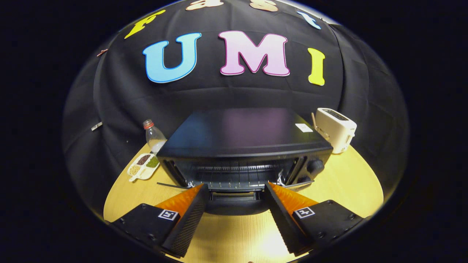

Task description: Open the toaster oven, put the food inside, and close the toaster oven door.

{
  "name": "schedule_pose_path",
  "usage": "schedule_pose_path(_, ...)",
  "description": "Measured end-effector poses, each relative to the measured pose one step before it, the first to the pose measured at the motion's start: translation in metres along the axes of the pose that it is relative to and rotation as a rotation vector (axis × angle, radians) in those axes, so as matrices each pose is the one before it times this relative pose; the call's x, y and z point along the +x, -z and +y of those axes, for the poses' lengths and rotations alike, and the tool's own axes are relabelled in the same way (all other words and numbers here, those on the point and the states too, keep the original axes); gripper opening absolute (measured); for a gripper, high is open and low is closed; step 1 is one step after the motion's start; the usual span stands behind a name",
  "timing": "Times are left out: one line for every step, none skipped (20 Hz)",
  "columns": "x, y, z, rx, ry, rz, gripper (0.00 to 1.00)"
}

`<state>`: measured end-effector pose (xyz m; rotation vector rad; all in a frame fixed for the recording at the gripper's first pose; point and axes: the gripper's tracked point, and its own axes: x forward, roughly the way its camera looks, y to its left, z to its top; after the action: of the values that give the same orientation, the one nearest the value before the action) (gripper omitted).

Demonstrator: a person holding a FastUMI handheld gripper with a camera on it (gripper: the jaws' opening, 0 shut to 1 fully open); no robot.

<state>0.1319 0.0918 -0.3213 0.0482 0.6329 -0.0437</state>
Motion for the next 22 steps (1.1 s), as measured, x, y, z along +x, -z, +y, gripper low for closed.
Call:
schedule_pose_path(-0.00628, 0.00865, -0.00139, -0.00868, -0.00085, 0.0102, 0.99)
schedule_pose_path(-0.00336, 0.01275, -0.00069, -0.01354, 0.00077, 0.0249, 0.98)
schedule_pose_path(-0.00472, 0.01088, -0.00049, -0.01522, 0.00283, 0.02151, 0.98)
schedule_pose_path(-0.00192, 0.01414, -0.00162, -0.00915, 0.00014, 0.03437, 0.98)
schedule_pose_path(-0.00198, 0.01431, 0.00092, -0.00594, -0.00795, 0.03427, 0.98)
schedule_pose_path(-0.00185, 0.0141, 0.0031, 0.0052, -0.01746, 0.03812, 1.0)
schedule_pose_path(-0.0019, 0.01181, 0.00392, 0.01303, -0.01706, 0.03124, 1.0)
schedule_pose_path(-0.00413, 0.00655, 0.00164, 0.00958, -0.00869, 0.01358, 1.0)
schedule_pose_path(-0.00367, 0.00194, -0.00001, 0.00022, -0.00427, -0.00003, 1.0)
schedule_pose_path(-0.0048, -0.0008, -0.00149, -0.00753, 0.00088, -0.00694, 1.0)
schedule_pose_path(-0.00464, 0.00026, -0.00041, -0.00842, -0.00088, -0.00597, 1.0)
schedule_pose_path(-0.00318, 0.00087, -0.00239, -0.00058, -0.00107, 0.00154, 1.0)
schedule_pose_path(-0.00339, 0.00052, -0.00194, 0.00486, -0.00045, -0.00144, 1.0)
schedule_pose_path(-0.00341, -0.0008, -0.00322, 0.00911, 0.00157, -0.00307, 1.0)
schedule_pose_path(-0.00398, 0.00035, -0.00282, 0.01276, -0.0005, -0.00443, 1.0)
schedule_pose_path(-0.00247, -0.00142, -0.00214, 0.0162, -0.00519, -0.00419, 1.0)
schedule_pose_path(-0.00455, -0.00208, -0.00191, 0.01776, -0.00829, -0.007, 1.0)
schedule_pose_path(-0.00435, -0.00435, 0.00022, 0.02051, -0.0235, -0.01179, 1.0)
schedule_pose_path(-0.00605, -0.00497, 0.00308, 0.02316, -0.03446, -0.0093, 1.0)
schedule_pose_path(-0.00557, -0.00513, -0.00163, 0.02119, -0.02449, -0.00764, 0.99)
schedule_pose_path(-0.00845, -0.00374, -0.00325, 0.01359, -0.0239, -0.00554, 0.99)
schedule_pose_path(-0.00816, -0.00374, -0.0086, 0.00704, -0.0115, 0.00063, 0.99)
